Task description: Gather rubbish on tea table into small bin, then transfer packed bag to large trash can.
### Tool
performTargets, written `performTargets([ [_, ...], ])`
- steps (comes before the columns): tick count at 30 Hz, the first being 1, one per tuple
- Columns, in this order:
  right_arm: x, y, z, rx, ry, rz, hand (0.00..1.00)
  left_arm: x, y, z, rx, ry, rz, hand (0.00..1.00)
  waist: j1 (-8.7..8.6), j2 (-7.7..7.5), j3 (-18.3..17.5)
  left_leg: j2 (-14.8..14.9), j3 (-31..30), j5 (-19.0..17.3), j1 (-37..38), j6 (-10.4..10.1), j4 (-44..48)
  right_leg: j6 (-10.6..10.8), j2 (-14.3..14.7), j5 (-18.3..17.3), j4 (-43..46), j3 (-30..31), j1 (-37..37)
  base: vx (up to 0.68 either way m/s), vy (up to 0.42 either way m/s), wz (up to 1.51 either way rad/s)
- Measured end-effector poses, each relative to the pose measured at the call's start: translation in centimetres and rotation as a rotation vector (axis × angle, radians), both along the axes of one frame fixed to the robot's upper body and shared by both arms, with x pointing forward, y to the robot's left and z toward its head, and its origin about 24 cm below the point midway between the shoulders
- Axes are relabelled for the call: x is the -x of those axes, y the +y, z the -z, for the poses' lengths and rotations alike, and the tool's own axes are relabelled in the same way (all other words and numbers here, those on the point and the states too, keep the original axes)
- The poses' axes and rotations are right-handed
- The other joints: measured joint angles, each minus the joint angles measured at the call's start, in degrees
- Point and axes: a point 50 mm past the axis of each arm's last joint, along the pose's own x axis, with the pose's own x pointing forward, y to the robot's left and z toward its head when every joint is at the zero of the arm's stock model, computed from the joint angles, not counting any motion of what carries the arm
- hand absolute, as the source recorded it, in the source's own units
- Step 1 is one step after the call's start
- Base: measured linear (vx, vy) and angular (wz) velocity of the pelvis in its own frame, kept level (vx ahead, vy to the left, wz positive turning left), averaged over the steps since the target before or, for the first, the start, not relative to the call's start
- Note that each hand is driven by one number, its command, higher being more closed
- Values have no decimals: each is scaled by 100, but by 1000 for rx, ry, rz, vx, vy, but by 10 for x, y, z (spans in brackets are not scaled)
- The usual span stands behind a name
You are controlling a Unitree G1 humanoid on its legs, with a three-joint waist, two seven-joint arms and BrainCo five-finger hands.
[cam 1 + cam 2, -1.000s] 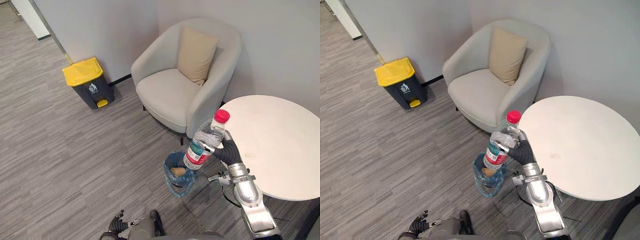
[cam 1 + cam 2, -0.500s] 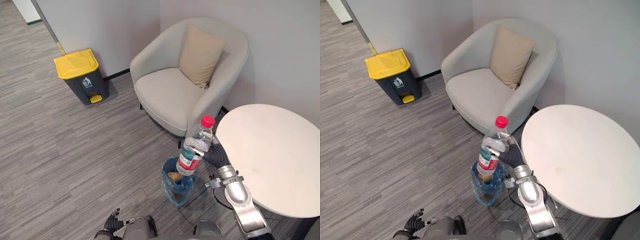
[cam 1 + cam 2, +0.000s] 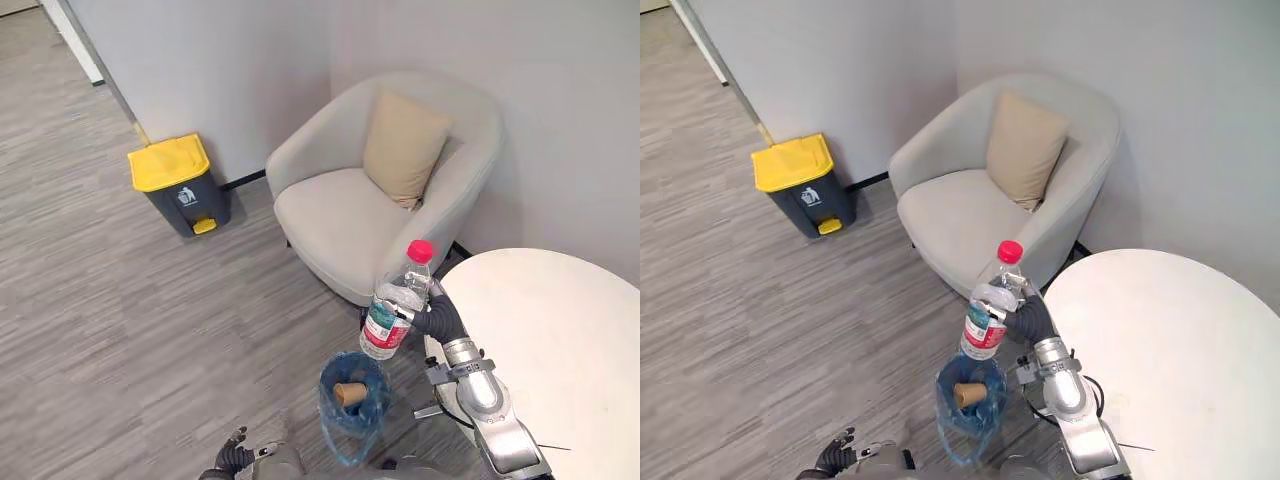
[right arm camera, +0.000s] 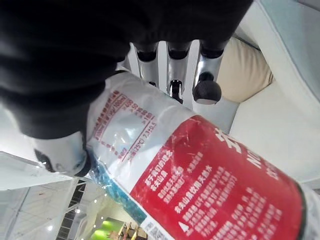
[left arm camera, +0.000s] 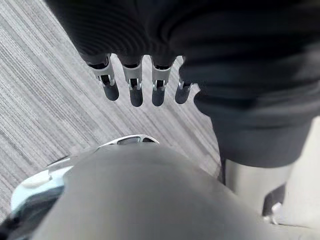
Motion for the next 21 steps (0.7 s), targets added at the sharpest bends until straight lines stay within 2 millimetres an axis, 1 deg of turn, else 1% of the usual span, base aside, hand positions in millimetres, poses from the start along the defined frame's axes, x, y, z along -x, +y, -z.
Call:
performTargets([
  [1, -1, 0, -1, -3, -4, 5, 100, -1, 0, 0, 1, -3, 0, 0, 9, -17, 25, -101, -65, -139, -2, -11, -162, 17, -50, 12, -8, 31, -9, 96, 74, -22],
  [2, -1, -2, -1, -2, -7, 14, 100, -3, 0, 0, 0, -7, 2, 0, 33, -48, 59, -278, -149, -229, -13, 11, -483, 37, -135, 24, -11, 73, -11, 69, 104, -19],
  [3, -1, -4, -1, 6, -6, 19, 100, -4, -1, 0, 2, -8, 3, 0, 83, -46, 76, -483, -279, -108, 28, -46, -1155, 89, -204, 56, -8, 128, -12, 91, 177, -27],
  [4, -2, -6, -2, 13, -13, 20, 100, -3, -7, 0, 16, -7, 1, 0, 122, 130, 67, -479, -322, 624, 117, -59, -1813, 165, -102, 86, -36, 196, -4, 81, 175, -30],
  [5, -3, -6, -2, 17, -11, 20, 100, -4, -8, 1, 22, -9, -1, 0, 136, 204, 74, -469, -281, 484, 188, -1, -1803, 243, -67, 67, -82, 234, 41, 73, 168, -24],
  [6, -4, -1, 0, -3, -5, 14, 100, -7, -5, -1, 12, -19, 2, 0, 144, 27, 157, -598, -221, 499, 219, 20, -1890, 346, -161, 117, -232, 262, 61, 33, 104, -10],
  [8, -3, 2, 1, -3, 2, -4, 100, -8, -1, -1, 3, -21, 3, 0, 148, -33, 172, -686, -207, 498, 179, 21, -1911, 420, -243, 166, -343, 281, 69, 14, 109, 1],
  [10, -3, 2, 1, -1, 4, -11, 100, -7, -2, -1, 4, -20, 5, 0, 144, -13, 167, -797, -192, 544, 232, 92, -2023, 475, -330, 198, -384, 311, 72, -10, 96, 3],
  [12, -3, 2, 3, 1, 12, -9, 100, -7, -2, -1, 2, -18, 7, 0, 143, 5, 170, -814, -196, 585, 257, 146, -2127, 495, -327, 218, -411, 302, 70, -46, 18, 3],
  [14, -3, 1, 10, 7, 39, -4, 100, -6, -2, -1, 2, -16, 6, 0, 148, 13, 168, -790, -199, 616, 317, 142, -2263, 466, -285, 242, -420, 300, 69, -69, -30, 0],
  [18, -3, 1, 21, 30, 85, -9, 100, -4, -2, 0, 1, -9, 8, 0, 140, 20, 167, -786, -208, 885, 417, 105, -2631, 423, -266, 273, -386, 278, 22, -63, -39, 2],
  [20, -4, 5, 25, 48, 99, -32, 100, -4, -2, 0, 1, -11, 9, 0, 154, 36, 176, -776, -208, 931, 376, 84, -2669, 411, -236, 257, -253, 278, -140, -115, -32, -7],
  [21, -7, 7, 24, 64, 96, -49, 100, -6, -2, -1, 2, -19, 12, 0, 148, 58, 191, -747, -212, 934, 237, 80, -2601, 377, -228, 204, -69, 299, -336, -116, -28, -10],
])
